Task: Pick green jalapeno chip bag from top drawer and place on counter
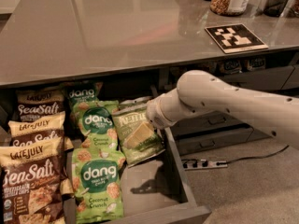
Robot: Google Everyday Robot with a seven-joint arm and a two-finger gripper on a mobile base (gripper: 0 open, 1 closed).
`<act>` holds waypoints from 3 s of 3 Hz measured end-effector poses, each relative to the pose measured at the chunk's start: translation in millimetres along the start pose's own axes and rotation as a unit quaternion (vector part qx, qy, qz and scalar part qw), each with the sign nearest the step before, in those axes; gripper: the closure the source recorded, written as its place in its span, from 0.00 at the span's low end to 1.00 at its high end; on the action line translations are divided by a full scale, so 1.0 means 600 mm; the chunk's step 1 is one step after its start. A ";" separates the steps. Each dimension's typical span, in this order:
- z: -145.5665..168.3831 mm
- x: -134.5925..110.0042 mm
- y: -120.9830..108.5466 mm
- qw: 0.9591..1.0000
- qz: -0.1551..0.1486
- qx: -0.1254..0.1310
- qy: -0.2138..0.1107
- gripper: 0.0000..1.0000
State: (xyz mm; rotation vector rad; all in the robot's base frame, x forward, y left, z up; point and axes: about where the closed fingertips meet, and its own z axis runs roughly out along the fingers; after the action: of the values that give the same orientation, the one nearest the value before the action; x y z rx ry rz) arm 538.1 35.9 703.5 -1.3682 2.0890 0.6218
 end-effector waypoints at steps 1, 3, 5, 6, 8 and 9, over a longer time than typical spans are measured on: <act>0.028 -0.014 -0.014 0.998 -0.038 0.043 0.001 0.00; 0.066 -0.001 -0.024 0.998 -0.040 0.042 0.031 0.00; 0.109 0.015 -0.038 0.994 -0.061 0.063 0.063 0.00; 0.133 0.033 -0.042 0.991 -0.070 0.077 0.086 0.00; 0.168 0.062 -0.038 0.984 -0.084 0.095 0.124 0.18; 0.176 0.066 -0.035 0.981 -0.092 0.104 0.133 0.43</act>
Offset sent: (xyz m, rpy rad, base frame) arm 0.0092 0.0102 -0.0069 -0.0389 -0.0780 -0.0003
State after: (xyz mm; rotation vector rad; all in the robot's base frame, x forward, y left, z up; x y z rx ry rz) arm 566.1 70.1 597.4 -1.5670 2.1252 0.1443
